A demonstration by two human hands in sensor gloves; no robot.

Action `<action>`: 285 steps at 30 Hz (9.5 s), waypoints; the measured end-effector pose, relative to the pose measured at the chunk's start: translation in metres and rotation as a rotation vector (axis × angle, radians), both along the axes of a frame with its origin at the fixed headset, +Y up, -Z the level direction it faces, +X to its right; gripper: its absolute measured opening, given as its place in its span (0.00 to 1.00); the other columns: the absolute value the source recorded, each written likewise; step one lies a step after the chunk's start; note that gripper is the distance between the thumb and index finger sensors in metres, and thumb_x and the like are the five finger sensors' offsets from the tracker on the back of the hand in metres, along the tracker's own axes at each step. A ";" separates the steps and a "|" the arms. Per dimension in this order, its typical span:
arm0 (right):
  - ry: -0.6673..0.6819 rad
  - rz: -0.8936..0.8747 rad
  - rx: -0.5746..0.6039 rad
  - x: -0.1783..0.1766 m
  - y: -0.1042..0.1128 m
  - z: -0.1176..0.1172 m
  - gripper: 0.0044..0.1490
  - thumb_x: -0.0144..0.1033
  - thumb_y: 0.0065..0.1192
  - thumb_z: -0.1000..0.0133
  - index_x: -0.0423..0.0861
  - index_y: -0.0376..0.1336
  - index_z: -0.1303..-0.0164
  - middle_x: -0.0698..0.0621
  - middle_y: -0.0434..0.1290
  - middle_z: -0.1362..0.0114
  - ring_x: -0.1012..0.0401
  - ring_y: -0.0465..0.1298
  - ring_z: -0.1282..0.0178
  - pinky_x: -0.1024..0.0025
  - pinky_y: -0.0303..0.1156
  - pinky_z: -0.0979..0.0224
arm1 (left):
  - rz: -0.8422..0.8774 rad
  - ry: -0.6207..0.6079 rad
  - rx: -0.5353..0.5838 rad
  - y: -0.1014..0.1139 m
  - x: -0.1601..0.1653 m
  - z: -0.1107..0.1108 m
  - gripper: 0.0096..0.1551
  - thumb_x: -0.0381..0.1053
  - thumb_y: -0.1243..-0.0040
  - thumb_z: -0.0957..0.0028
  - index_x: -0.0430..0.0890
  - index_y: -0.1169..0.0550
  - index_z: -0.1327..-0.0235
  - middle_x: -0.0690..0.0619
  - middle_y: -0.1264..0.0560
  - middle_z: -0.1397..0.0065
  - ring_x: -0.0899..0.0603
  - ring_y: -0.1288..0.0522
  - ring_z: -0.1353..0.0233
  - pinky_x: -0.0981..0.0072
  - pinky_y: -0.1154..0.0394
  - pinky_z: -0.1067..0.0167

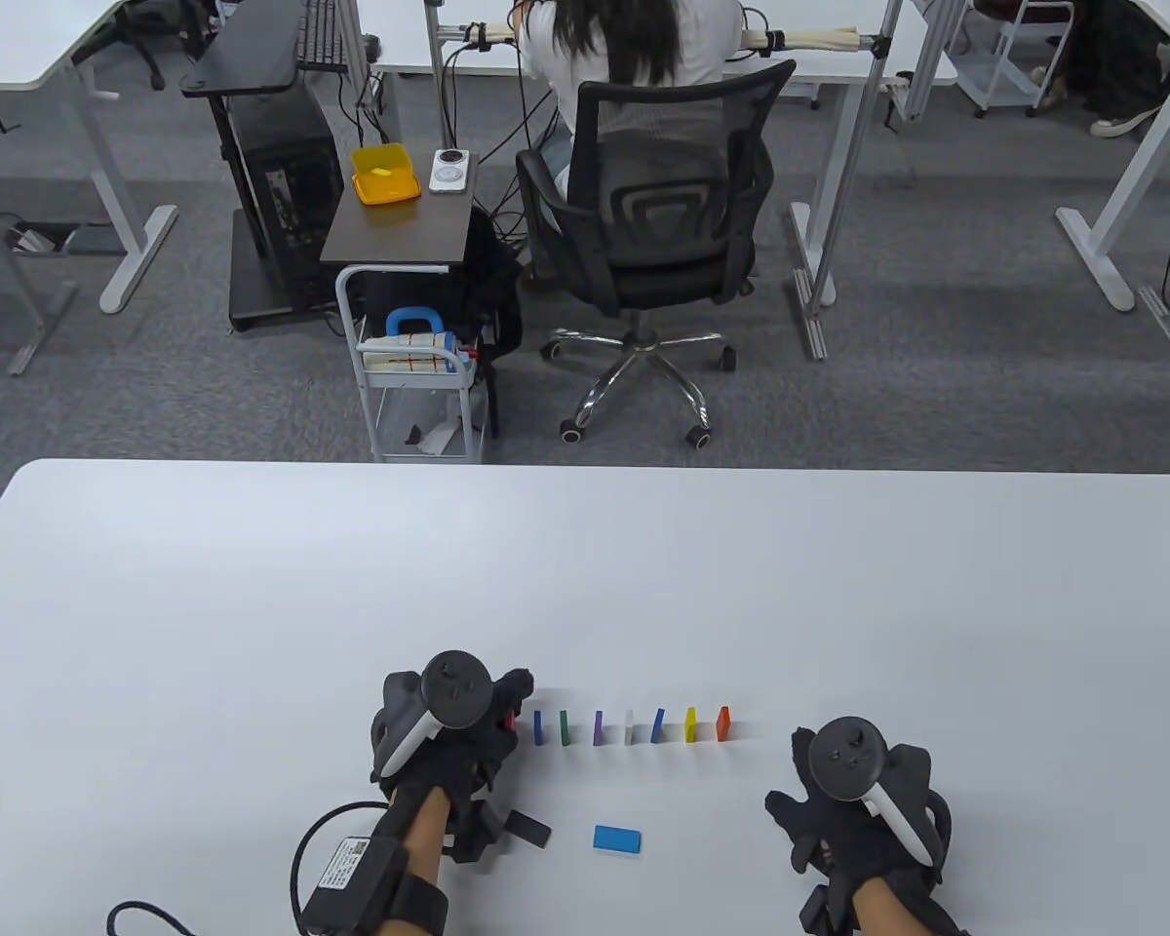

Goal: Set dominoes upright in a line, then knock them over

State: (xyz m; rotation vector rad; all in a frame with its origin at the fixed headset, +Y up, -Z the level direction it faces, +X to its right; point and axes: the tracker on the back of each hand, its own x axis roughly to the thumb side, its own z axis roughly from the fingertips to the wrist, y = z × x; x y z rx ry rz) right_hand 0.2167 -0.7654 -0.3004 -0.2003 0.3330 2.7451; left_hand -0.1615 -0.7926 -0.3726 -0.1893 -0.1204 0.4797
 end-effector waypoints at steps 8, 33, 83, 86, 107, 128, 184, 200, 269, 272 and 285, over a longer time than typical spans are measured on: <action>0.004 -0.004 0.007 0.000 0.001 0.001 0.51 0.52 0.69 0.52 0.44 0.57 0.21 0.32 0.49 0.18 0.28 0.53 0.23 0.31 0.52 0.24 | 0.004 0.003 -0.009 0.000 0.001 0.000 0.40 0.45 0.23 0.61 0.62 0.29 0.34 0.59 0.17 0.33 0.49 0.13 0.39 0.47 0.21 0.31; 0.016 -0.014 0.017 -0.001 0.004 0.001 0.51 0.52 0.70 0.53 0.44 0.57 0.21 0.32 0.49 0.18 0.28 0.53 0.23 0.31 0.52 0.24 | 0.068 0.084 0.132 0.045 -0.017 0.023 0.51 0.54 0.21 0.65 0.59 0.36 0.28 0.49 0.32 0.19 0.40 0.21 0.28 0.42 0.29 0.26; 0.017 -0.026 0.024 -0.002 0.007 0.004 0.51 0.53 0.70 0.53 0.44 0.57 0.21 0.32 0.49 0.18 0.28 0.54 0.23 0.31 0.52 0.24 | -0.671 -0.489 0.193 0.031 0.155 0.096 0.36 0.52 0.23 0.64 0.65 0.24 0.40 0.55 0.18 0.37 0.46 0.12 0.39 0.48 0.24 0.28; 0.019 -0.026 0.023 -0.003 0.007 0.004 0.51 0.53 0.70 0.53 0.44 0.57 0.21 0.32 0.49 0.18 0.28 0.54 0.23 0.31 0.52 0.24 | -0.498 -0.441 0.194 0.051 0.139 0.091 0.37 0.51 0.23 0.64 0.63 0.25 0.38 0.54 0.19 0.37 0.46 0.12 0.40 0.49 0.22 0.30; 0.005 -0.015 0.000 -0.002 0.001 0.002 0.51 0.53 0.69 0.52 0.44 0.57 0.21 0.32 0.49 0.18 0.28 0.54 0.23 0.31 0.52 0.24 | 0.224 0.022 0.231 0.085 -0.029 0.049 0.35 0.52 0.28 0.57 0.67 0.28 0.35 0.50 0.20 0.34 0.44 0.10 0.45 0.43 0.20 0.33; -0.018 -0.010 -0.024 0.002 -0.003 0.000 0.51 0.52 0.70 0.52 0.43 0.57 0.21 0.32 0.51 0.18 0.29 0.55 0.23 0.31 0.53 0.24 | -0.038 0.060 0.032 0.027 -0.041 0.015 0.28 0.47 0.21 0.62 0.62 0.22 0.48 0.60 0.19 0.34 0.44 0.11 0.41 0.41 0.21 0.32; 0.001 0.007 0.000 -0.002 0.006 0.001 0.51 0.52 0.70 0.53 0.43 0.57 0.21 0.31 0.51 0.18 0.28 0.55 0.23 0.31 0.53 0.25 | -0.161 0.052 0.106 0.074 -0.019 0.032 0.51 0.54 0.21 0.65 0.62 0.37 0.28 0.51 0.32 0.18 0.37 0.32 0.18 0.36 0.38 0.21; 0.028 0.004 0.005 -0.009 0.007 0.004 0.51 0.52 0.70 0.53 0.43 0.57 0.21 0.31 0.52 0.19 0.28 0.56 0.24 0.31 0.54 0.25 | -0.576 -0.258 0.146 0.058 0.062 0.080 0.35 0.56 0.21 0.68 0.61 0.21 0.42 0.57 0.19 0.28 0.44 0.20 0.27 0.42 0.31 0.23; -0.020 0.001 -0.038 -0.002 -0.004 -0.003 0.50 0.52 0.69 0.52 0.43 0.58 0.22 0.32 0.55 0.19 0.30 0.59 0.24 0.32 0.56 0.25 | 0.083 0.140 -0.015 0.010 -0.062 0.013 0.45 0.42 0.23 0.60 0.62 0.33 0.31 0.56 0.19 0.32 0.43 0.13 0.36 0.44 0.23 0.29; -0.020 0.000 -0.039 -0.002 -0.004 -0.003 0.50 0.52 0.69 0.52 0.43 0.58 0.22 0.32 0.55 0.19 0.30 0.59 0.24 0.32 0.56 0.25 | 0.082 0.132 -0.018 0.009 -0.060 0.011 0.45 0.42 0.23 0.60 0.62 0.33 0.31 0.57 0.19 0.33 0.44 0.13 0.35 0.45 0.23 0.29; -0.018 -0.009 -0.019 -0.002 -0.002 -0.002 0.50 0.52 0.70 0.52 0.43 0.58 0.22 0.33 0.55 0.19 0.30 0.59 0.24 0.33 0.56 0.25 | 0.031 0.119 -0.014 0.007 -0.054 0.010 0.45 0.42 0.22 0.61 0.64 0.32 0.32 0.59 0.18 0.33 0.46 0.14 0.35 0.44 0.23 0.29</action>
